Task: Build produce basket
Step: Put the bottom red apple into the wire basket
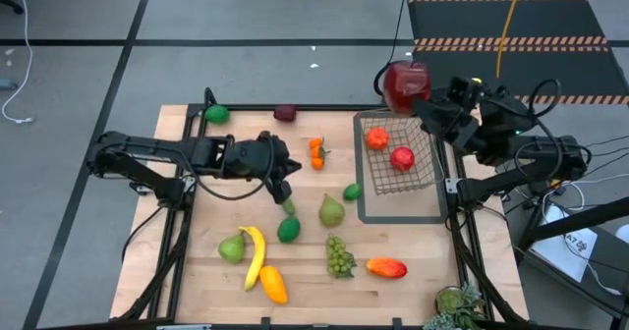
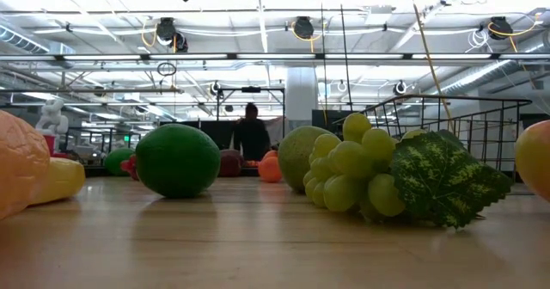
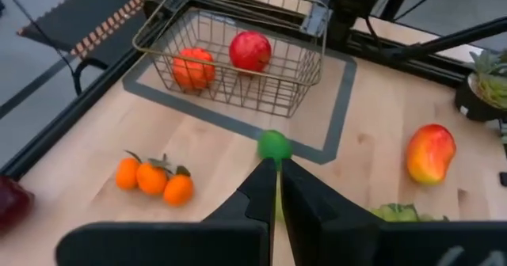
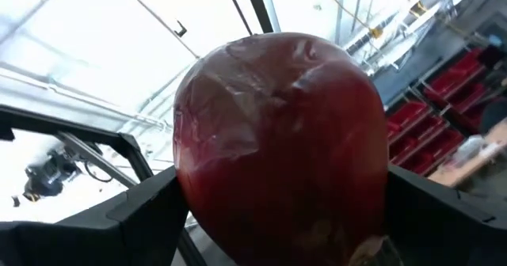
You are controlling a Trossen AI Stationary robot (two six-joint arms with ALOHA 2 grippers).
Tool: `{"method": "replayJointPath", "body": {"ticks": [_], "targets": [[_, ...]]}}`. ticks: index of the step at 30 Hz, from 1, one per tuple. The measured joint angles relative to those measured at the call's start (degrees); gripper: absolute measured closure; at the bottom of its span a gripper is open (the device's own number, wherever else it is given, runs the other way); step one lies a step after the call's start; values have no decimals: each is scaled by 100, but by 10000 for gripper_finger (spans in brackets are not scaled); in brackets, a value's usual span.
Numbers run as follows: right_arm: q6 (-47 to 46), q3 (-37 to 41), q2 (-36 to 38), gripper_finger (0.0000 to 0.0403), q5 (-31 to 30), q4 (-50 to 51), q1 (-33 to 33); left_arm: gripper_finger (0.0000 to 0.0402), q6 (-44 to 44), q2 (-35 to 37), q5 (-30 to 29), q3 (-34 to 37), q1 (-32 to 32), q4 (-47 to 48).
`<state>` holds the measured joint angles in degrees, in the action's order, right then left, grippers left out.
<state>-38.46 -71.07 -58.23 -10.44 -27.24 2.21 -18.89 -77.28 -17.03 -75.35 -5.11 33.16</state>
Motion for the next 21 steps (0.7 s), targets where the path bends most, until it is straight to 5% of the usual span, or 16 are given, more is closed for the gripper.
{"method": "replayJointPath", "body": {"ticks": [21], "targets": [[973, 0, 38, 49, -2, -80, -221, 380, 92, 61, 112, -2, 299, -21]]}}
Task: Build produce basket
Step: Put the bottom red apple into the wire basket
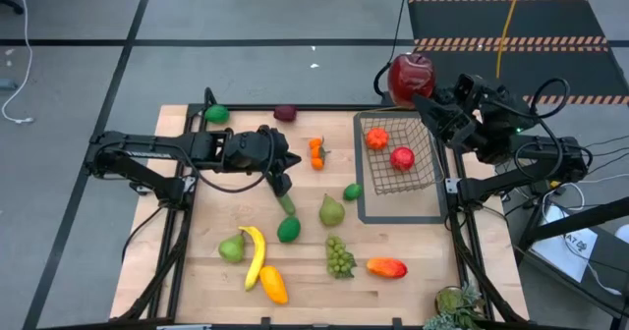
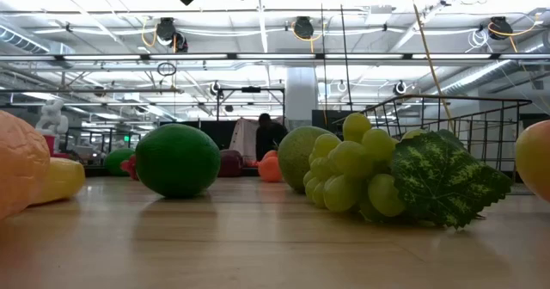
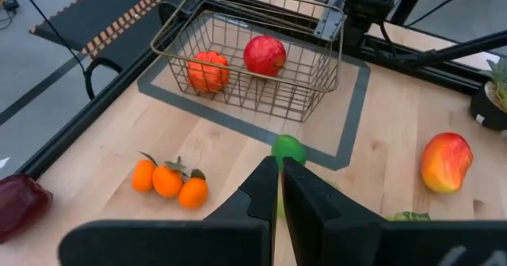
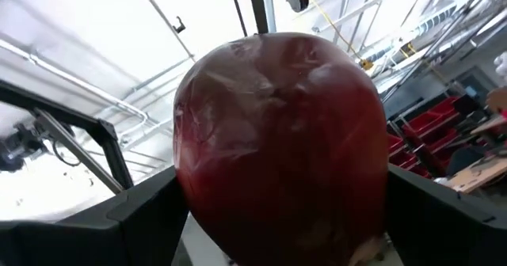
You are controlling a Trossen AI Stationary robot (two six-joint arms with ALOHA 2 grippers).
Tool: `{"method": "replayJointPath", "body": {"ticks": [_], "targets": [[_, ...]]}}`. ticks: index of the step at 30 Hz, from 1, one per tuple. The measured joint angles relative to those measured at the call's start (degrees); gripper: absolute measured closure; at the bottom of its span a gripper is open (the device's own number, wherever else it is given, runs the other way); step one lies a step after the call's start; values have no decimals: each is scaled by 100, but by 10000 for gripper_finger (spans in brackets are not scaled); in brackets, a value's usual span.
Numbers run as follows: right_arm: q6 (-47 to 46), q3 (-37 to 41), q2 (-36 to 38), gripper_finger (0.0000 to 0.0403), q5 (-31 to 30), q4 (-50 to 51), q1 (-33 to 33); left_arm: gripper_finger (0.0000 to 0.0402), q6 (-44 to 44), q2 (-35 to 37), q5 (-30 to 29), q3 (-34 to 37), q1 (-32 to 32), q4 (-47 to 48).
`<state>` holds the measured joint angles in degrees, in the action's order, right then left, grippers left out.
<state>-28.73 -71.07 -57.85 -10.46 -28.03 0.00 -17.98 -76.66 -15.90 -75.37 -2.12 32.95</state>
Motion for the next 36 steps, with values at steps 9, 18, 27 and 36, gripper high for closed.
{"method": "replayJointPath", "body": {"ticks": [9, 18, 27, 36], "targets": [[1262, 2, 1, 49, 0, -9, -8, 380, -17, 0, 0, 0, 34, 0], [2973, 2, 18, 49, -200, -208, -6, 380, -324, 0, -21, 0, 117, -7], [4870, 4, 1, 49, -342, -437, -6, 380, -704, -2, -22, 0, 272, -20], [5634, 5, 0, 48, -472, -658, -6, 380, -920, -2, -17, 0, 281, -20]]}}
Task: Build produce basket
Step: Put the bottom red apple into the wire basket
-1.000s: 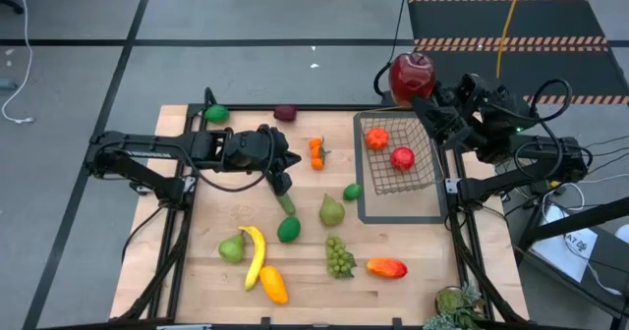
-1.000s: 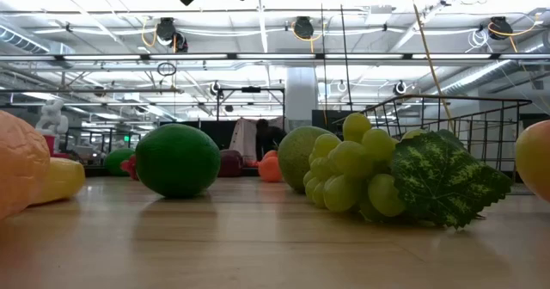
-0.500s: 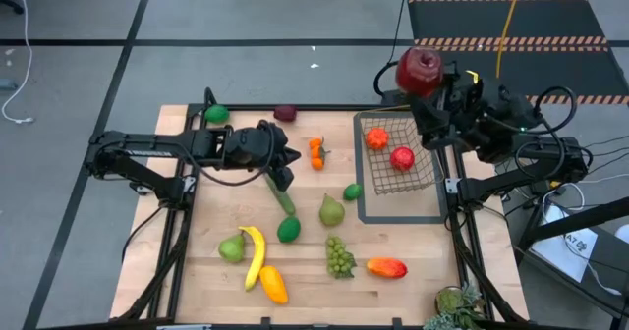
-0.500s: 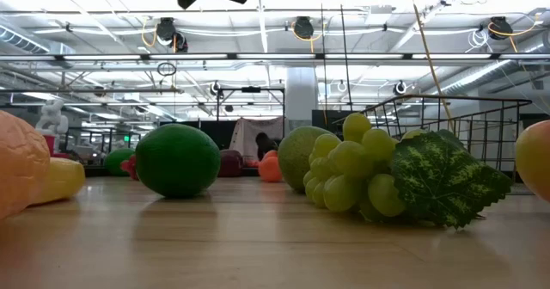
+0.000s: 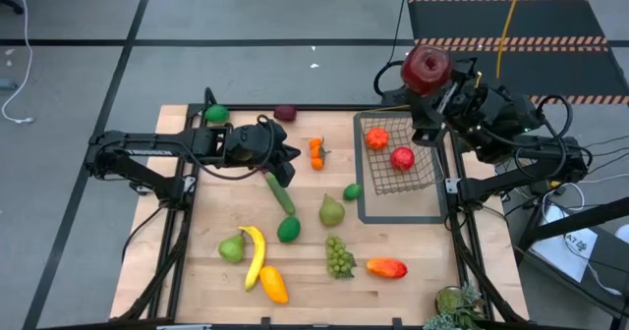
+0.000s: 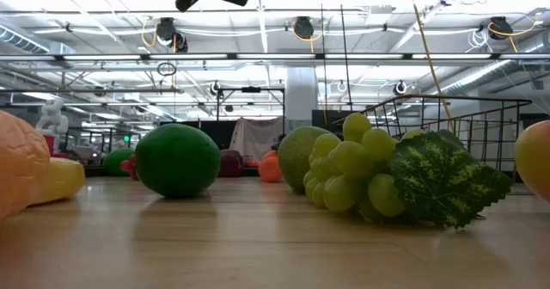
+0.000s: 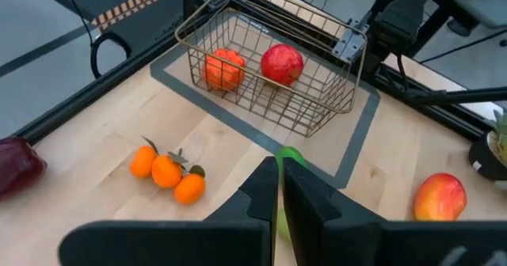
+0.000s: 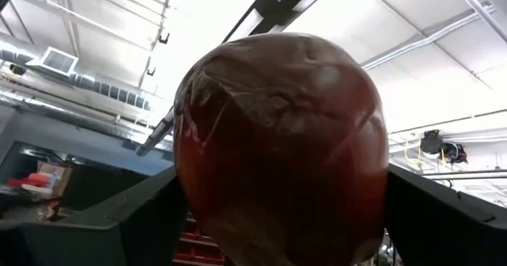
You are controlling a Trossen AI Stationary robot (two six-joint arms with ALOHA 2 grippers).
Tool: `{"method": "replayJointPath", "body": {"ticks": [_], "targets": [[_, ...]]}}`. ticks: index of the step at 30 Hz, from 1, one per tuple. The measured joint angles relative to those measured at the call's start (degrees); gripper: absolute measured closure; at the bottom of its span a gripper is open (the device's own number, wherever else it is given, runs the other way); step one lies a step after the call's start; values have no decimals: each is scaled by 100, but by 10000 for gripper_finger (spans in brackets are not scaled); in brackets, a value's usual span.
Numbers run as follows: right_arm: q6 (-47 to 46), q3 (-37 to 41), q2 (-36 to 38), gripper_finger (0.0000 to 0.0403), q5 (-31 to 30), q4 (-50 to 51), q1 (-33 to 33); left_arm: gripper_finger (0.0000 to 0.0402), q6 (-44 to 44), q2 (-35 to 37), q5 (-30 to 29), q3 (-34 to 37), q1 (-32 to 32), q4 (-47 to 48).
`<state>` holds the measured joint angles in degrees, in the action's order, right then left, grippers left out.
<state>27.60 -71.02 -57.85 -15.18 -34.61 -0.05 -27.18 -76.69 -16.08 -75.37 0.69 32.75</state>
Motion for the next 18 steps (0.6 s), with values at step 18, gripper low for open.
{"method": "replayJointPath", "body": {"ticks": [18], "targets": [[-644, 2, 7, 48, -2, 9, 13, 380, 111, 0, 15, 0, 0, 0]]}}
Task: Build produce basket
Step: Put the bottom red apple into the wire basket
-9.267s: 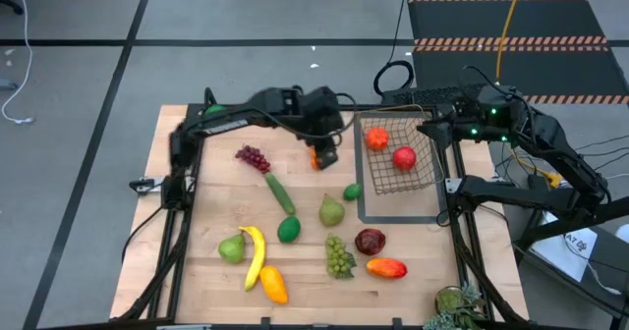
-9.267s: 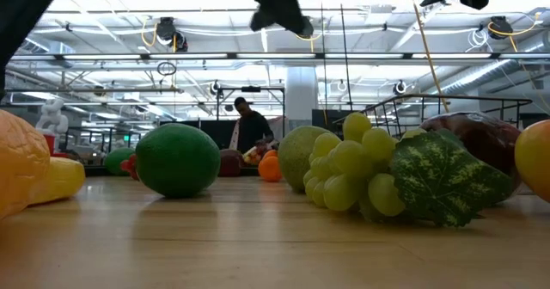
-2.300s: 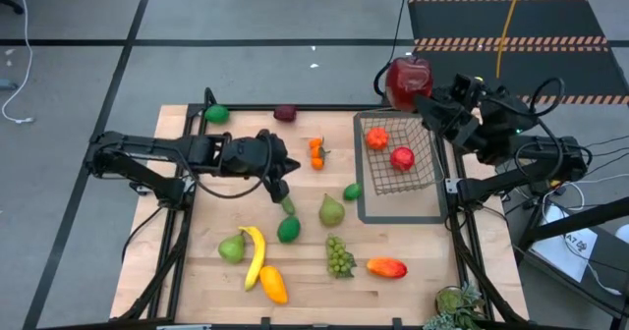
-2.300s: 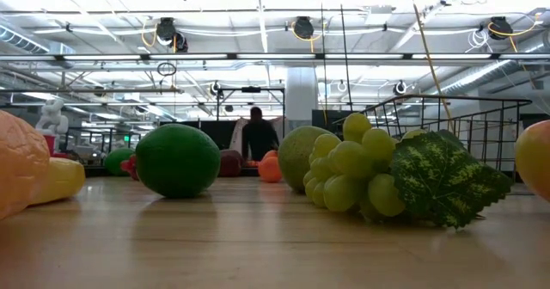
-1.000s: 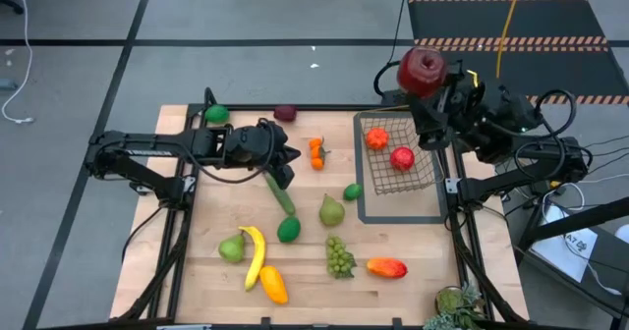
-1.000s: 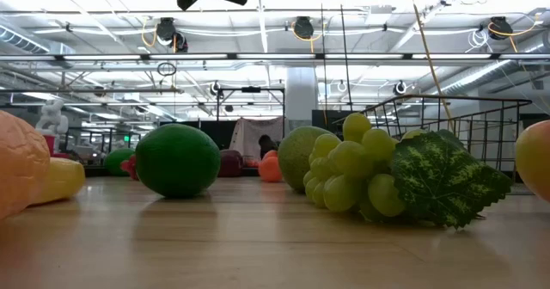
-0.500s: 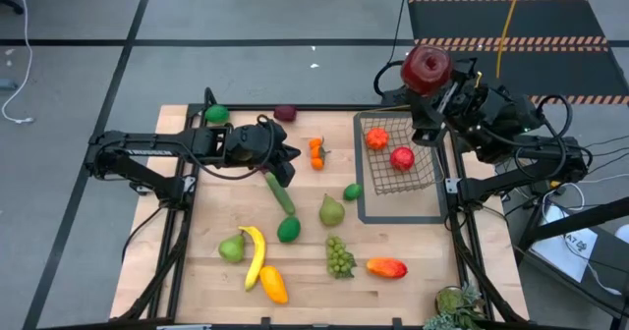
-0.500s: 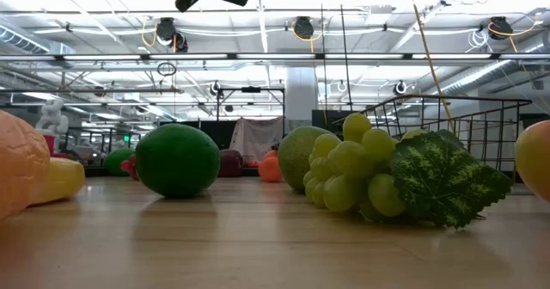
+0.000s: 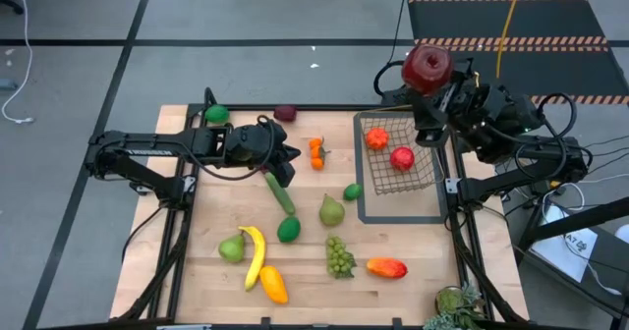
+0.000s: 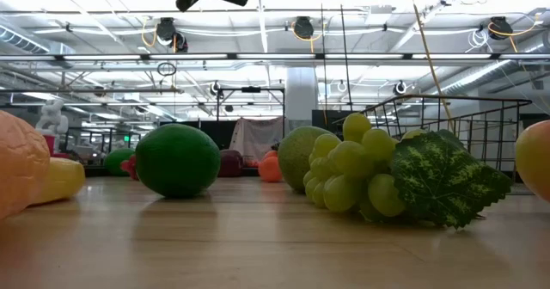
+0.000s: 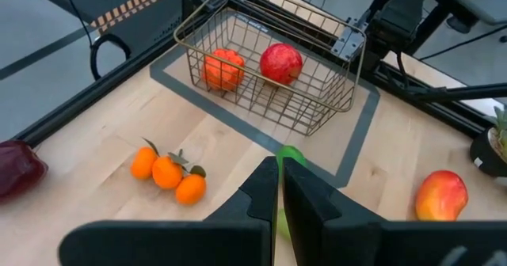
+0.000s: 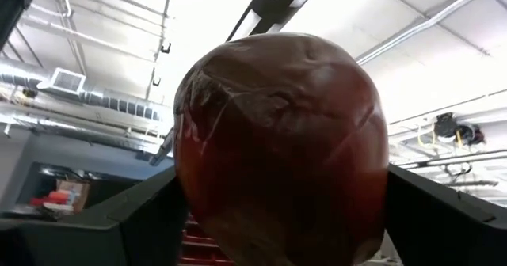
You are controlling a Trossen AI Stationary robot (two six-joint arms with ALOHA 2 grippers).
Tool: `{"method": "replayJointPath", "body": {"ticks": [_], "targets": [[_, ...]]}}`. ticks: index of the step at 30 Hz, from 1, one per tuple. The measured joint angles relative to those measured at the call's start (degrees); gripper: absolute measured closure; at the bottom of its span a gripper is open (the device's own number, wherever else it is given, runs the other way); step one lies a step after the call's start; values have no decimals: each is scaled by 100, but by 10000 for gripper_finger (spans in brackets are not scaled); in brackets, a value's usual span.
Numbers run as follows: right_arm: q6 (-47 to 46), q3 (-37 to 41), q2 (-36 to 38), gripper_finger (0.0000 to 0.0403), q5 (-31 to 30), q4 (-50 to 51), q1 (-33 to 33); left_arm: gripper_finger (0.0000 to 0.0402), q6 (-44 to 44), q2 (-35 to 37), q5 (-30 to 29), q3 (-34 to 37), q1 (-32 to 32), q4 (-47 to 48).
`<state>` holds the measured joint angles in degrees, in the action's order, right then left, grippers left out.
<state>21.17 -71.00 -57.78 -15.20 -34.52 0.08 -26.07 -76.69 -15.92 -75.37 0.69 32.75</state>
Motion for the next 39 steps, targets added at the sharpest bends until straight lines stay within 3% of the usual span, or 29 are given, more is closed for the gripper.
{"method": "replayJointPath", "body": {"ticks": [16, 23, 39], "targets": [[-2123, 0, -14, 48, -152, -41, 2, 380, 318, 0, 12, 0, 0, 4], [-3064, 0, -145, 48, -151, -39, 2, 380, 658, 0, 292, 0, 0, 11], [-6635, 0, -881, 48, -149, -35, 2, 380, 991, -2, 490, 0, -2, 424]]}}
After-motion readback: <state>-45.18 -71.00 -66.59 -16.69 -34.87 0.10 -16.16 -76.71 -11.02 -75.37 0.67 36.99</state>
